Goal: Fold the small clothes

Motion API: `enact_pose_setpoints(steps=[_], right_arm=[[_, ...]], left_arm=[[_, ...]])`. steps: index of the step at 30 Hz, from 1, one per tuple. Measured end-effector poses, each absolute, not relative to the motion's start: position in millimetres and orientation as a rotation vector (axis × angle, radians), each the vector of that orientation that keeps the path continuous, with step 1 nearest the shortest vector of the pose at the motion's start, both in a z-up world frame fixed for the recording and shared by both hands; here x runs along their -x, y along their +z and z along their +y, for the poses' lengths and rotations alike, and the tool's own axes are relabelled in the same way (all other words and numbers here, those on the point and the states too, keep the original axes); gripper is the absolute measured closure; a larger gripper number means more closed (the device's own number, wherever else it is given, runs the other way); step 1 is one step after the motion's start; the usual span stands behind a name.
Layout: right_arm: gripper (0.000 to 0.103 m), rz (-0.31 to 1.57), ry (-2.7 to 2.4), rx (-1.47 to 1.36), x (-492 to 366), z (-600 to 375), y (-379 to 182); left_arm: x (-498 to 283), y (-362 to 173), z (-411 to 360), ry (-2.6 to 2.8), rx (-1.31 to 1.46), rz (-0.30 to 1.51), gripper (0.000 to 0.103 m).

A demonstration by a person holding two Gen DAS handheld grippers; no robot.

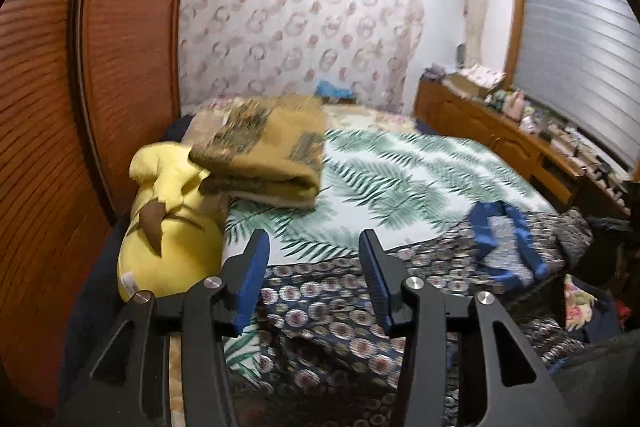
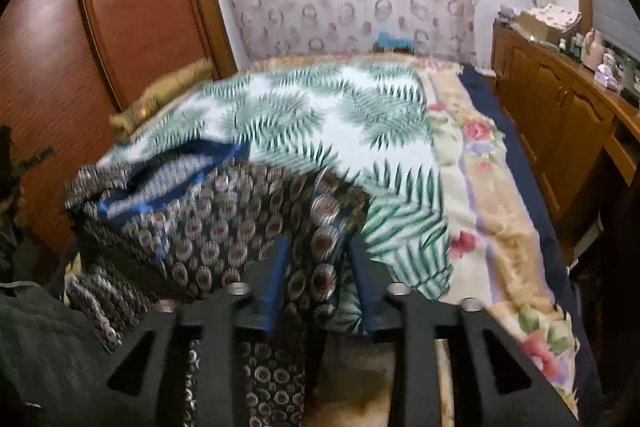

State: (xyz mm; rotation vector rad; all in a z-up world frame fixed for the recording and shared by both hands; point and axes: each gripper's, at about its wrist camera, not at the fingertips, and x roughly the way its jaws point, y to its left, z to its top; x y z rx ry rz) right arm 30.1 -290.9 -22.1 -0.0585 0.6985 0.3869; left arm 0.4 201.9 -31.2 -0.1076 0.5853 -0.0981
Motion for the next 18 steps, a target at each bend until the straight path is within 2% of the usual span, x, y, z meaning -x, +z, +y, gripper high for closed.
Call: enact_pose_setpoints(steps=[6,18], right_arm=[[0.061,0.638,0.313,0.016,-45,-316,-8],[0.061,0.819,0.277,0.058,-106,-291,-62]], left_arm=[[-34,-61,209,-0.067,0.113,0.682,0.055],[-57,-105,207,-0.051,0.075,0.84,0.055]])
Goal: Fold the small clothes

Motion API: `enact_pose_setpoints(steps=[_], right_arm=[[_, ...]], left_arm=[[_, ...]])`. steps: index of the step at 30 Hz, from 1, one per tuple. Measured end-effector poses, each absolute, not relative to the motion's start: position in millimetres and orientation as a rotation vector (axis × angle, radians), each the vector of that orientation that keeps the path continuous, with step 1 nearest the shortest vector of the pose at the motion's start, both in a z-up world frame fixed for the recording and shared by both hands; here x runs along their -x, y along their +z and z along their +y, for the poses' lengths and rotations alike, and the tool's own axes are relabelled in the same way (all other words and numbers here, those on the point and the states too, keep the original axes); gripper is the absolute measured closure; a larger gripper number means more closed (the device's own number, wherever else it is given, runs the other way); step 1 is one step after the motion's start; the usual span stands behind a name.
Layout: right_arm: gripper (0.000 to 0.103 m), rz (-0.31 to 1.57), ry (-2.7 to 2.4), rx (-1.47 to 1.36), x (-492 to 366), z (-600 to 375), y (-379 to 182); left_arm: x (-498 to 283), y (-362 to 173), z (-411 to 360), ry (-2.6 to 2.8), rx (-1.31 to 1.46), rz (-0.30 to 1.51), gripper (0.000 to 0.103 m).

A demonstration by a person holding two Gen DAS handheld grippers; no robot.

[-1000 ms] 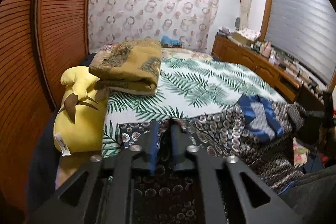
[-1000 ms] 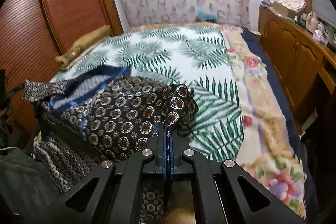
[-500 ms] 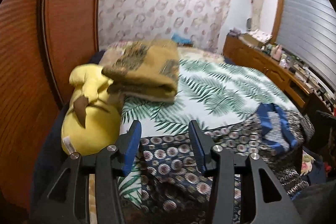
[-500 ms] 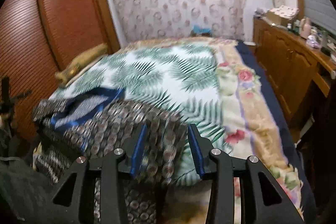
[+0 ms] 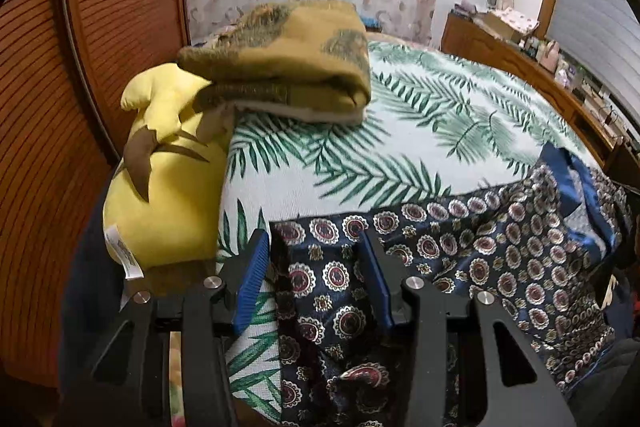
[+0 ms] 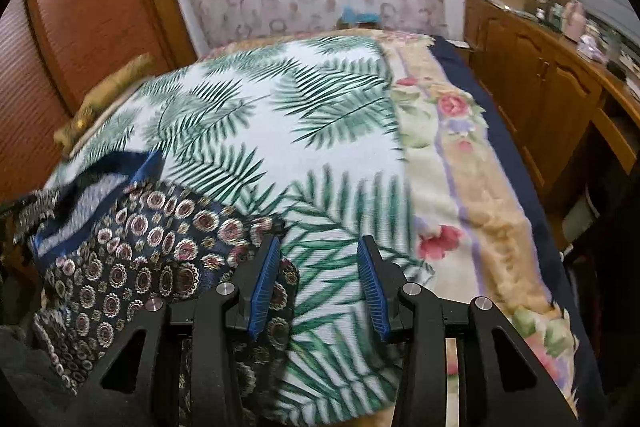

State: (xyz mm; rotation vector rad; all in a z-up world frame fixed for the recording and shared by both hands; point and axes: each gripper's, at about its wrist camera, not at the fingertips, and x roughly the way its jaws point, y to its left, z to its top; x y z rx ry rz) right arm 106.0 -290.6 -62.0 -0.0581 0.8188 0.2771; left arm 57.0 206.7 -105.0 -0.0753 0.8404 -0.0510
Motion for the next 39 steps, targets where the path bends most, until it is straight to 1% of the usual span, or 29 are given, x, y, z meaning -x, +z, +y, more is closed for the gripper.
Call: enact_pose_setpoints(steps=[8,13,19,26,31,35,37,39], right_arm=[[0.061,0.812,0.364,0.108,-102,-272,-54],[0.06,0.83,0.385,0.157,-100,-265,-59],[0.06,0.839,0.407,0.135,-115,-261,-59],[0.059,0.813,0.413,0.066,-108,-262,-56],[0.059,0.842,0.385,0.109,-117,-252,-66],[0.059,0.837,0.371,0.09,-125,-251,-66],[0.059,0.833,0.365,0.101,-126,-248,-67],[0.071,0.827,0.372,0.128,-123,-243,-68]], left_arm=[[-58,-112,203,-0.047,0.047,0.854,0.055],[-59,-112,200,-0.05,0.039,0.857,0.055],[-60,-112,198,-0.065,0.036,0.855,0.055],[-62,-113,195,-0.049,0.019,0.844,0.055],[-62,-113,195,-0.049,0.02,0.845,0.055],[-62,-113,195,-0.052,0.023,0.849,0.055],[-62,-113,193,-0.052,0.016,0.849,0.057],[-62,-113,192,-0.056,0.015,0.853,0.062]])
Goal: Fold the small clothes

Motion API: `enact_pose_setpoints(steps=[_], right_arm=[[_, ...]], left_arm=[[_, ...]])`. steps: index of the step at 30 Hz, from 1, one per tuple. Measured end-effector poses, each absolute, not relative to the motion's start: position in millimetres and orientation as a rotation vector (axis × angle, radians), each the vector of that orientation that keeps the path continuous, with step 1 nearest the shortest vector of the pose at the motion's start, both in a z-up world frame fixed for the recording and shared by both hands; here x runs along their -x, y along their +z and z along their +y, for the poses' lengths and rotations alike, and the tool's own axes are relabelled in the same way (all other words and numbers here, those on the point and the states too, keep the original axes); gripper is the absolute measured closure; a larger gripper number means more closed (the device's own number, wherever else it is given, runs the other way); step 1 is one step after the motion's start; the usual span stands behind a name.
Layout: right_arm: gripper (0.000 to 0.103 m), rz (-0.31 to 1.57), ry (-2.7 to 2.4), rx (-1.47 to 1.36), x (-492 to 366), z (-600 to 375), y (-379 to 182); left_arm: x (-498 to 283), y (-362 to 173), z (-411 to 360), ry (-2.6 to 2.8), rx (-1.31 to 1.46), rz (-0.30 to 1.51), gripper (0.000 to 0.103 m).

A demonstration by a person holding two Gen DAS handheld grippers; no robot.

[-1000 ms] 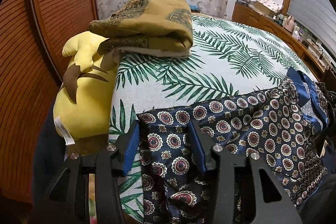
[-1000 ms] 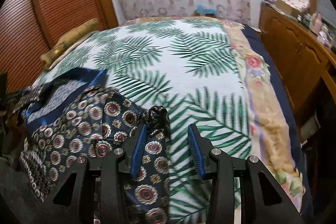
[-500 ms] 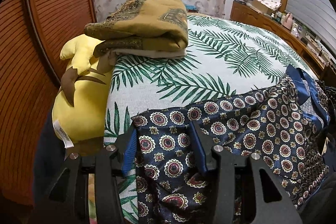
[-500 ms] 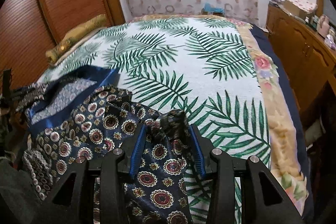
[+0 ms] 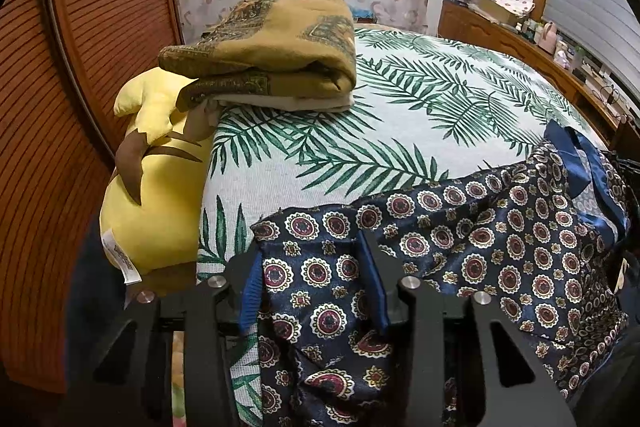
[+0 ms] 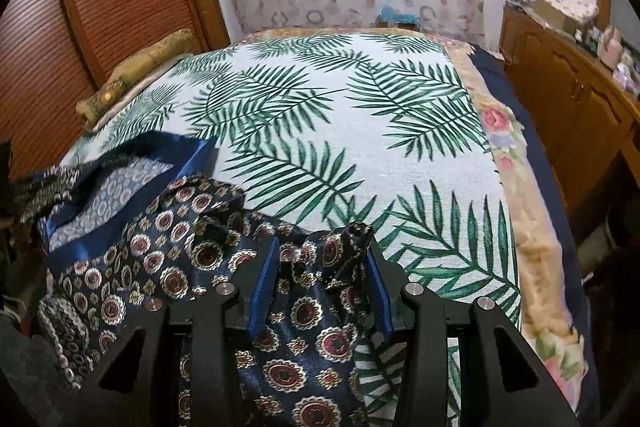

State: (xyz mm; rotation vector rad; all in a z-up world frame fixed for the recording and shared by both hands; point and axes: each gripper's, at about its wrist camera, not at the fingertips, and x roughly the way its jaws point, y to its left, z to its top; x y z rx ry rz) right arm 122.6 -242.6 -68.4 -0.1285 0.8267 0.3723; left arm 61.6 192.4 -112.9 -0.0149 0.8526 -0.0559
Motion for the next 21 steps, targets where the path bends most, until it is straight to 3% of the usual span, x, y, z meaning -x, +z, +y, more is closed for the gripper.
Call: enact_pose_setpoints(steps=[2,4,5,6,12,21], right_arm=[[0.086,0.825,0.383,0.146,-120,-238,-70],[0.092,0.827,0.384,0.151,-118,-238,-71],[0.094,0.828,0.389,0.146,-118,-239,-71],[0.095,0.829,0.394,0.142,-117,-239,-71],[0.099,0.751,0.407,0.114,-98,-243,-54],[0.099,0.467,0.42,0.078,-35,-260,50]], left_arm=[[-61,-112,191,-0.065,0.018,0.86,0.069],[-60,-112,190,-0.081,0.018,0.864,0.081],[-60,-111,190,-0.096,0.025,0.867,0.093],[-59,-111,190,-0.109,0.034,0.871,0.097],[-36,-75,177,-0.158,0.054,0.775,0.099],[15,49,154,-0.223,0.016,0.471,0.1]])
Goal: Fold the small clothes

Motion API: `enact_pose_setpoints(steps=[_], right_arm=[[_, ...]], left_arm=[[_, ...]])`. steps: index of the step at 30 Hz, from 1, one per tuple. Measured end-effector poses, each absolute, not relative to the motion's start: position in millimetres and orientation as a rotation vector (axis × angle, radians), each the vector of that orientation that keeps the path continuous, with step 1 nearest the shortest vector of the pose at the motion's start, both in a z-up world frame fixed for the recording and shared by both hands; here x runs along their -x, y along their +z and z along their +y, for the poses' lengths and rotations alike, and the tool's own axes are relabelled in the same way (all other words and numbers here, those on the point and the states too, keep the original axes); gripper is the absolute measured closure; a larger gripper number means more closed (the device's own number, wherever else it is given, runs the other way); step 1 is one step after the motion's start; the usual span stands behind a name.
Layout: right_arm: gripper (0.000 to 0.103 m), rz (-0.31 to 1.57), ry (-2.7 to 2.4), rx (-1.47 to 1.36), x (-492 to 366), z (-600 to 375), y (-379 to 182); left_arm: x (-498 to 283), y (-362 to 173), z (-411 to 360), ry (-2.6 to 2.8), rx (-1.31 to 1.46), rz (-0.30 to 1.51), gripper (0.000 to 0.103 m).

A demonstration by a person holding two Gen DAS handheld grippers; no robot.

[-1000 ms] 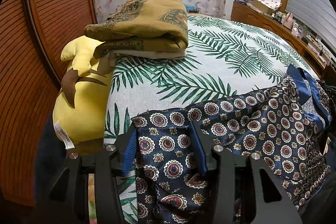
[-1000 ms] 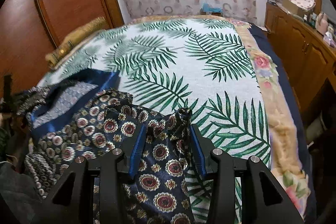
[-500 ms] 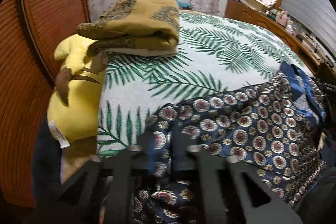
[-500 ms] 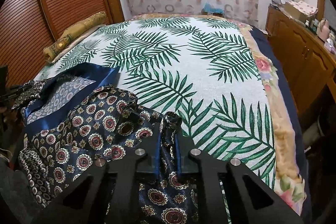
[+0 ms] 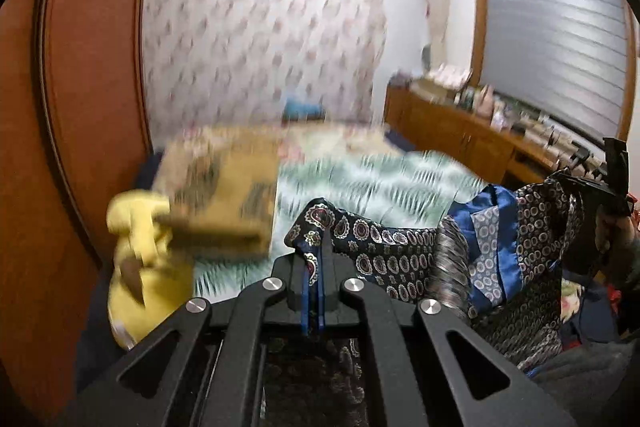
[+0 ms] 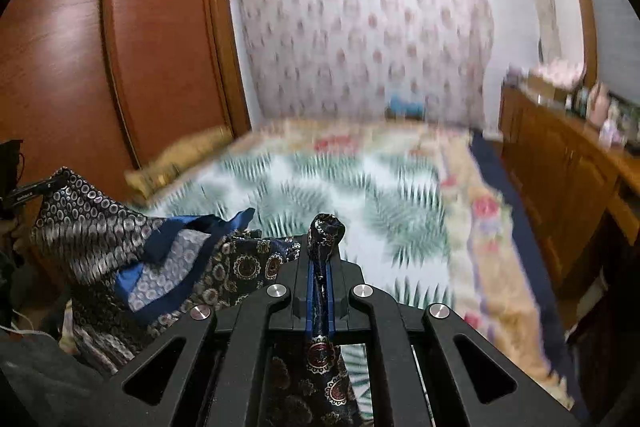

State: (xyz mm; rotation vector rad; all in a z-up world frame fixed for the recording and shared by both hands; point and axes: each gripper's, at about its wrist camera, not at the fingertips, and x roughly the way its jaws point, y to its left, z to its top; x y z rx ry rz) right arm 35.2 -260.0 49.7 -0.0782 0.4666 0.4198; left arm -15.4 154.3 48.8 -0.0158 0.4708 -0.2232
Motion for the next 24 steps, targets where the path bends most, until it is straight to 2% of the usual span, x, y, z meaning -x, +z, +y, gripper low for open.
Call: enact_pose_setpoints(steps=[7,13,18,23,24], right_arm=[[0.099,0.274,0.426,0.123,8,-264,137],[0.099,0.159,0.385,0.186,15,-265,193],[0.099,0.218,0.333,0.24,-58,-249,199],[0.099,0.338,0.215,0.301,-175,-201,169],[0.099,0.376,0.187,0.3,-207,-194,154]], left_arm=[[34,126,159,-0.188,0.012,0.26,0.1],[3,165,166,-0.171,0.015,0.18,0.1],[-85,160,156,-0.128,-0.004,0.24,0.1],[-199,117,139,-0.033,-0.036,0.335,0.099],[-223,104,135,-0.019,-0.049,0.375,0.096]])
